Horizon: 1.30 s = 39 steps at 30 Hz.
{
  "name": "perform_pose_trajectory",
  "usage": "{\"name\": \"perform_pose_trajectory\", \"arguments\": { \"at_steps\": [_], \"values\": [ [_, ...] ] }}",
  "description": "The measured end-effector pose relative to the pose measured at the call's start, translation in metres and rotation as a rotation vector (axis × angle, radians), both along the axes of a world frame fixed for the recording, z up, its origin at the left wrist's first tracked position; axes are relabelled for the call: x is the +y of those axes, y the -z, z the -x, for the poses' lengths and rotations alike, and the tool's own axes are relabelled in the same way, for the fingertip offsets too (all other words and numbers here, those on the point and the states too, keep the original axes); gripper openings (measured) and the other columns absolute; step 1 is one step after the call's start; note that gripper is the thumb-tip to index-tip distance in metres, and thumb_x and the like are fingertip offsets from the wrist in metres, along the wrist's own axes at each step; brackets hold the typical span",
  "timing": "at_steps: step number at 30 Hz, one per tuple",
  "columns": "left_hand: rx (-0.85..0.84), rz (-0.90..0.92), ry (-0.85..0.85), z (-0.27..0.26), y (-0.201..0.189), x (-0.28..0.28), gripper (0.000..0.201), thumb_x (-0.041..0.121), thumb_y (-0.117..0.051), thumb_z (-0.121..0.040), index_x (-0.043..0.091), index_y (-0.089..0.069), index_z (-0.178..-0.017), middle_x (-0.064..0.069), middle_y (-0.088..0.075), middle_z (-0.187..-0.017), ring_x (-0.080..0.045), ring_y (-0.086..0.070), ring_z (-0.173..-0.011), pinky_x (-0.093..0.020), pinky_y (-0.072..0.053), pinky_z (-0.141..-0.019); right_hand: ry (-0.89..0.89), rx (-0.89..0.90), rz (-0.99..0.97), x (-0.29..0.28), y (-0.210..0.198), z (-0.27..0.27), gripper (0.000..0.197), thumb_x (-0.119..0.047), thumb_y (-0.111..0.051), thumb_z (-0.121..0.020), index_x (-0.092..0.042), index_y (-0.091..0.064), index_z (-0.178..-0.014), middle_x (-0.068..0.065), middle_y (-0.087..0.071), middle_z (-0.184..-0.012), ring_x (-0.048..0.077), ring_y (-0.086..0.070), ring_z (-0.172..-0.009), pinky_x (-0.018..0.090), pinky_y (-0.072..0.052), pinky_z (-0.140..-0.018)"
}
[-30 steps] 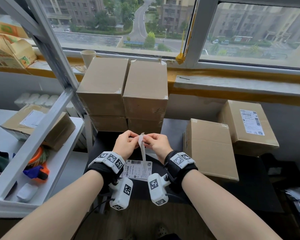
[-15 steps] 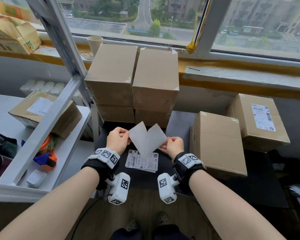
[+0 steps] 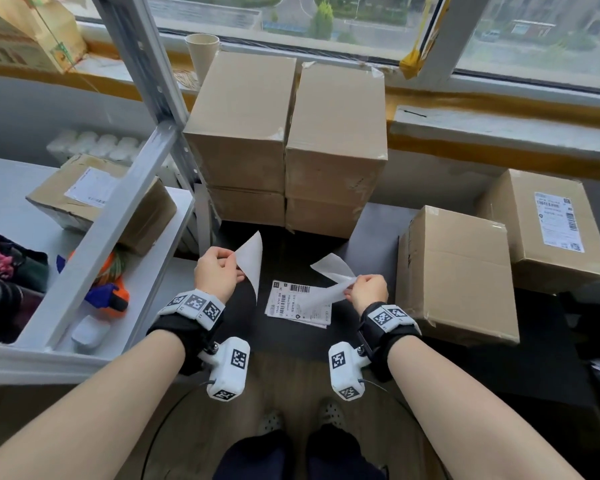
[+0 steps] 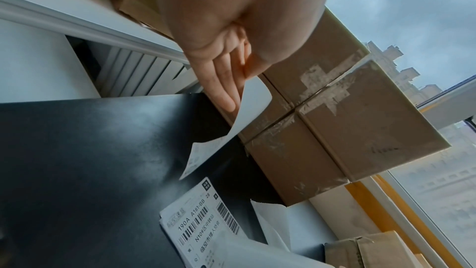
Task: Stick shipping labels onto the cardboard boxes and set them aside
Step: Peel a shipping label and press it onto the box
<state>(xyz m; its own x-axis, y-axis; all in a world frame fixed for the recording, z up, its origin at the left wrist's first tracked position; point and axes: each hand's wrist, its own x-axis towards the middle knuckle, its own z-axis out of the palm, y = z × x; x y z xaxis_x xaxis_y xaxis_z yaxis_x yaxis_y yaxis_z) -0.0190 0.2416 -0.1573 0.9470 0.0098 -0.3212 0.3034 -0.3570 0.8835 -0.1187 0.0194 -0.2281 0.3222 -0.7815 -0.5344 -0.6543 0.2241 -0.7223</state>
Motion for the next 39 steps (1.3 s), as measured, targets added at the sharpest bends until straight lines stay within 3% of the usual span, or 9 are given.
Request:
{"name": "perform_pose_trajectory", "arguments": {
  "at_steps": [3, 7, 14, 17, 20, 25, 31, 35, 39],
  "values": [
    [0.012, 0.020, -0.002, 0.000, -0.002, 0.001, 0.008, 0.009, -0.047, -0.093, 0.006, -0.054, -0.092, -0.013, -0.061, -0.078, -0.018, -0.063, -0.065, -0.022, -0.057, -0.061, -0.142, 0.052, 0.081, 0.013, -0.035, 0.005, 0.022, -0.015, -0.046, -0.093, -0.007, -0.054, -0.112, 0.014, -0.060, -0.115, 0.034, -0.056, -0.110, 0.036, -0.043, -0.093],
    [0.032, 0.079, 0.018, 0.002, -0.012, -0.006, 0.008, 0.007, -0.046, -0.092, 0.006, -0.053, -0.087, -0.011, -0.060, -0.076, -0.017, -0.063, -0.065, -0.017, -0.055, -0.057, -0.263, 0.006, 0.224, 0.024, -0.059, 0.005, 0.034, -0.012, -0.046, -0.094, -0.009, -0.045, -0.128, 0.010, -0.052, -0.133, 0.030, -0.051, -0.120, 0.035, -0.040, -0.097],
    [0.036, 0.112, 0.154, 0.014, -0.034, -0.036, 0.018, 0.006, -0.047, -0.090, 0.012, -0.053, -0.075, -0.011, -0.063, -0.077, -0.016, -0.066, -0.065, -0.024, -0.058, -0.059, -0.703, -0.270, 0.356, 0.058, -0.091, -0.001, 0.029, -0.036, -0.074, -0.077, -0.016, -0.071, -0.099, -0.001, -0.072, -0.097, 0.010, -0.065, -0.090, 0.033, -0.053, -0.089],
    [0.026, 0.110, 0.243, 0.022, -0.044, -0.049, 0.014, 0.006, -0.049, -0.085, 0.011, -0.055, -0.074, -0.015, -0.066, -0.076, -0.027, -0.069, -0.071, -0.039, -0.060, -0.068, -0.753, -0.285, 0.421, 0.061, -0.101, 0.003, 0.037, -0.040, -0.079, -0.070, -0.014, -0.072, -0.095, 0.000, -0.072, -0.094, 0.011, -0.065, -0.086, 0.032, -0.054, -0.084],
    [0.013, 0.114, 0.313, 0.028, -0.055, -0.059, 0.010, 0.008, -0.051, -0.079, 0.011, -0.059, -0.073, -0.018, -0.069, -0.078, -0.032, -0.070, -0.077, -0.048, -0.058, -0.076, -0.722, -0.288, 0.444, 0.056, -0.108, 0.011, 0.038, -0.042, -0.081, -0.066, -0.017, -0.071, -0.092, -0.001, -0.072, -0.093, 0.010, -0.065, -0.086, 0.030, -0.054, -0.081],
    [0.003, 0.166, 0.413, 0.041, -0.066, -0.069, 0.013, 0.001, -0.054, -0.084, 0.004, -0.061, -0.074, -0.022, -0.068, -0.079, -0.033, -0.070, -0.080, -0.044, -0.059, -0.077, -0.637, -0.304, 0.488, 0.052, -0.109, 0.024, 0.021, -0.031, -0.075, -0.077, -0.017, -0.071, -0.092, 0.001, -0.073, -0.091, 0.012, -0.067, -0.084, 0.034, -0.056, -0.080],
    [-0.032, 0.182, 0.568, 0.054, -0.070, -0.075, 0.003, 0.008, -0.070, -0.079, 0.006, -0.069, -0.077, -0.019, -0.071, -0.083, -0.029, -0.069, -0.083, -0.042, -0.058, -0.082, -0.486, -0.296, 0.477, 0.047, -0.112, 0.039, 0.015, -0.021, -0.061, -0.088, -0.013, -0.070, -0.096, 0.006, -0.072, -0.093, 0.020, -0.066, -0.088, 0.037, -0.054, -0.083],
    [-0.189, 0.036, 0.638, 0.050, -0.070, -0.079, 0.009, 0.012, -0.074, -0.076, 0.010, -0.069, -0.083, -0.010, -0.072, -0.088, -0.021, -0.067, -0.081, -0.041, -0.056, -0.084, -0.328, -0.333, 0.438, 0.031, -0.117, 0.047, 0.013, -0.017, -0.060, -0.089, -0.009, -0.069, -0.096, 0.008, -0.071, -0.097, 0.021, -0.065, -0.088, 0.036, -0.055, -0.081],
    [-0.206, -0.176, 0.678, 0.045, -0.070, -0.091, 0.035, 0.017, -0.071, -0.080, 0.004, -0.063, -0.111, -0.011, -0.066, -0.113, -0.021, -0.062, -0.103, -0.031, -0.048, -0.092, -0.239, -0.398, 0.318, 0.008, -0.120, 0.051, 0.004, -0.013, -0.064, -0.086, -0.011, -0.066, -0.083, 0.007, -0.069, -0.089, 0.023, -0.065, -0.085, 0.043, -0.056, -0.081]
  ]
}}
